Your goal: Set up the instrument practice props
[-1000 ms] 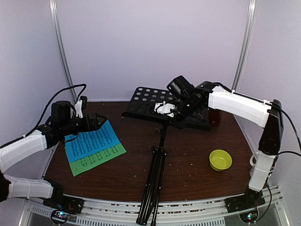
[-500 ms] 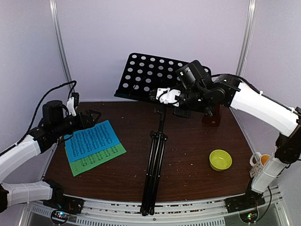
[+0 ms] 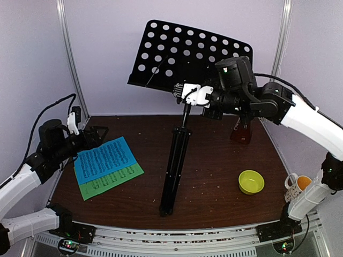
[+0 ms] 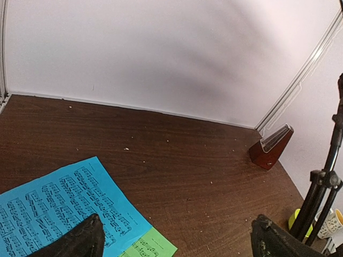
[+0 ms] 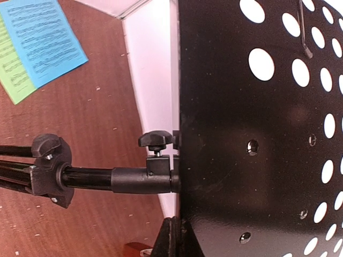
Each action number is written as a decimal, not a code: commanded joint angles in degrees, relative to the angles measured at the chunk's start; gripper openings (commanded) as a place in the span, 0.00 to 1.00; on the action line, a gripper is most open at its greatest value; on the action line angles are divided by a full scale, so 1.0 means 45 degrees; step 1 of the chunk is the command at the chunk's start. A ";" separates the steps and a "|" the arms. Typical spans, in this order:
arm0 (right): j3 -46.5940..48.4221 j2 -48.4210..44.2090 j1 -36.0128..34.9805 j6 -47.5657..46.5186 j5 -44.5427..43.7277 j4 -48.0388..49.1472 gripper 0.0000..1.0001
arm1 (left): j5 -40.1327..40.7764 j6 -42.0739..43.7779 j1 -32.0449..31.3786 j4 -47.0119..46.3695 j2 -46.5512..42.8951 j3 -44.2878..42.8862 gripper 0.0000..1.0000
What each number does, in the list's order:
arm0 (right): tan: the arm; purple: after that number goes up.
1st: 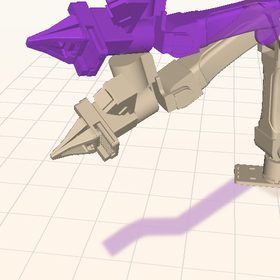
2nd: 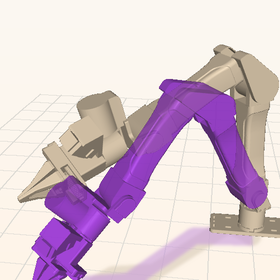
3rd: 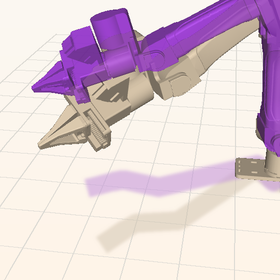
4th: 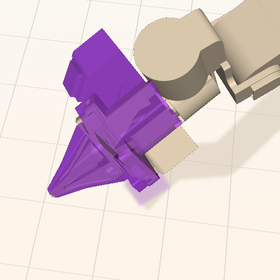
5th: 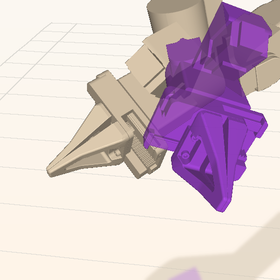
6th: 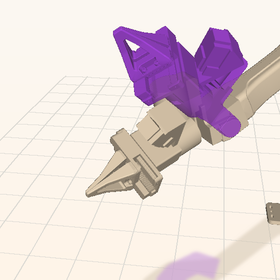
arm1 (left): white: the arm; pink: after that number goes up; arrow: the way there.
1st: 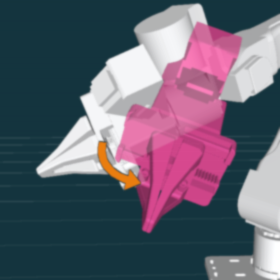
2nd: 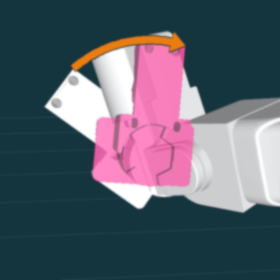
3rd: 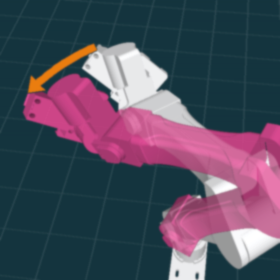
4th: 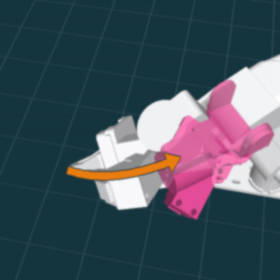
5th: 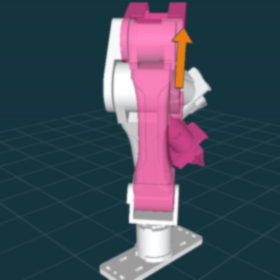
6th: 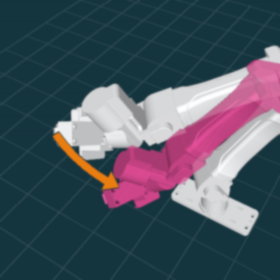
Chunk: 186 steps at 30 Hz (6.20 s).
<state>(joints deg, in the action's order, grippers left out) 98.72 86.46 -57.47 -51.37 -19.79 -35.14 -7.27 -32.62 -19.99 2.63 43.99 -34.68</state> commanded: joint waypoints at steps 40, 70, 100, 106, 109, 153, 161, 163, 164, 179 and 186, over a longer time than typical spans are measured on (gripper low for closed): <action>-0.0257 -0.0889 -0.3368 -0.6764 -0.4503 1.0287 0.00 | 0.7686 0.5207 -0.8490 -0.9684 0.8376 -0.1156 0.90; 0.0298 -0.1155 -0.3519 -0.4990 -0.3559 0.8060 0.00 | 0.9357 0.8898 -0.8527 -1.0862 0.9921 -0.2280 0.88; 0.0097 -0.1126 -0.3746 -0.6395 -0.3748 0.7520 0.00 | 0.5126 1.6445 -0.8214 -1.1526 1.0219 -0.0263 0.44; -0.0869 -0.1359 -0.4036 -0.6299 -0.3924 0.7860 0.00 | 0.5327 1.6651 -0.8219 -1.1352 1.0439 -0.0355 0.34; -0.0882 -0.1342 -0.4103 -0.6363 -0.3975 0.7875 0.00 | 0.5315 1.6628 -0.8220 -1.1481 1.0313 -0.0333 0.29; -0.2812 -0.1735 -0.5002 -0.6747 -0.4917 0.9830 0.20 | 0.4494 1.0919 -0.8136 -1.1059 0.9008 0.0539 0.58; -0.2775 -0.1634 -0.4983 -0.6847 -0.4892 0.9730 0.20 | 0.4662 1.1119 -0.8120 -1.0966 0.9015 0.0416 0.52; -0.2787 -0.1668 -0.5003 -0.6835 -0.4898 0.9669 0.23 | 0.4631 1.1219 -0.8117 -1.0830 0.8973 0.0326 0.51; -0.2795 -0.1687 -0.5009 -0.6817 -0.4916 0.9620 0.25 | 0.4626 1.1246 -0.8117 -1.0821 0.8960 0.0328 0.51; -0.3380 -0.2219 -0.5002 -0.6249 -0.4810 0.8911 0.49 | 0.4602 1.1373 -0.8117 -1.0632 0.9056 0.0062 0.50; -0.3620 -0.2553 -0.5002 -0.5800 -0.4611 0.8091 0.55 | 0.4564 1.1448 -0.8080 -1.0613 0.9036 0.0033 0.50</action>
<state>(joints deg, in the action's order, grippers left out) 82.78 78.17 -80.01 -79.96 -40.49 -0.25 13.80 18.13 -56.47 -43.46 84.33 -33.15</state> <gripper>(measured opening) 0.544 0.503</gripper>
